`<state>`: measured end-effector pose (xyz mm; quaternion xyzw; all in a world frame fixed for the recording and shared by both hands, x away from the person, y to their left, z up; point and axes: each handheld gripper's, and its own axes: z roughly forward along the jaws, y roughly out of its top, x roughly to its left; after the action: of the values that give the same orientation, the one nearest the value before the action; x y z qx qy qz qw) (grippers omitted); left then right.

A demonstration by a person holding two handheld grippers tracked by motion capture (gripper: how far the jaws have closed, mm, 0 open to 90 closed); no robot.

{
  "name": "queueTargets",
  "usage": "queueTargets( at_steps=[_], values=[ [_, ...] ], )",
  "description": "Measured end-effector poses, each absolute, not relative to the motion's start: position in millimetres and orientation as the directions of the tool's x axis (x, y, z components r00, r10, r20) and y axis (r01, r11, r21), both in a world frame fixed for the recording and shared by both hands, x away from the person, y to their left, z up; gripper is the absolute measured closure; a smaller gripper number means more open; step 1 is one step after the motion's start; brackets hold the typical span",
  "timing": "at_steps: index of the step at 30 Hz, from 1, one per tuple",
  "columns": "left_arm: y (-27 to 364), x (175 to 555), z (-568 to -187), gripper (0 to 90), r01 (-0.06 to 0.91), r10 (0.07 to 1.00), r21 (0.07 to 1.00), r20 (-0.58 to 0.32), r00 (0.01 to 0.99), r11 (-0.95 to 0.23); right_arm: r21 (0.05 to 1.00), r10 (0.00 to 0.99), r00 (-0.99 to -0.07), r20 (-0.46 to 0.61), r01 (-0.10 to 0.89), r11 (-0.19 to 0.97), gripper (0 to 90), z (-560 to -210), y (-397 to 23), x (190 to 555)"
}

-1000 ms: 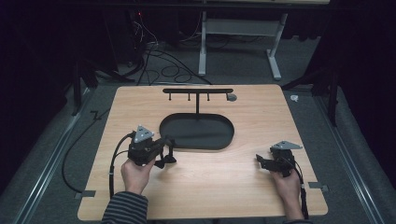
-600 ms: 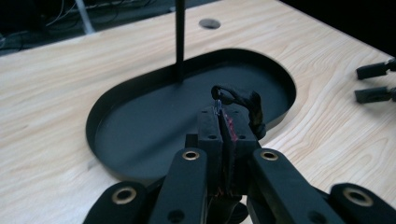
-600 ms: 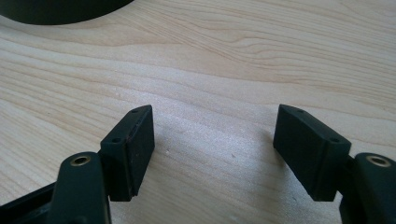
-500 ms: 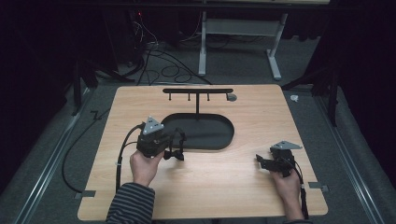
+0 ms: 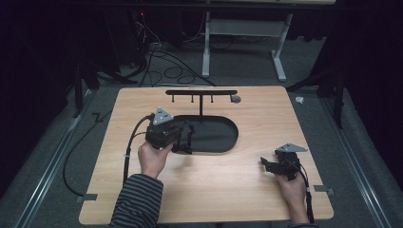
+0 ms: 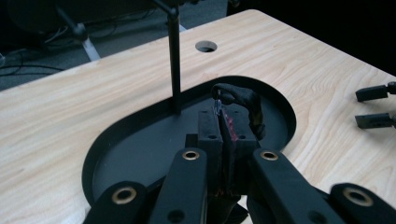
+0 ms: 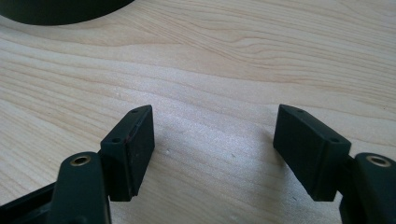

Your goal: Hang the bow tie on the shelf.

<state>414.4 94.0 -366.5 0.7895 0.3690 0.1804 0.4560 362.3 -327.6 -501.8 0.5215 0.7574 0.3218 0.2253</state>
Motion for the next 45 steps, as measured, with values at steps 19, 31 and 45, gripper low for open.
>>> queueTargets(
  at_steps=[19, 31, 45],
  values=[
    [81.6, 442.3, -353.7, 87.1, 0.416, 0.764, 0.857, -0.041, 0.644, -0.305, 0.722, 0.935, -0.354, -0.009, 0.645, 0.251, 30.7, -501.9, -327.4, 362.2],
    [70.6, 462.2, -348.8, 87.2, 0.421, 0.789, 0.855, -0.023, 0.614, -0.303, 0.721, 0.933, -0.360, -0.010, 0.644, 0.256, 30.7, -501.8, -326.7, 362.1],
    [62.0, 478.4, -345.1, 87.1, 0.417, 0.823, 0.859, 0.009, 0.569, -0.297, 0.722, 0.932, -0.363, -0.009, 0.643, 0.257, 30.7, -501.8, -327.2, 362.2]
  ],
)
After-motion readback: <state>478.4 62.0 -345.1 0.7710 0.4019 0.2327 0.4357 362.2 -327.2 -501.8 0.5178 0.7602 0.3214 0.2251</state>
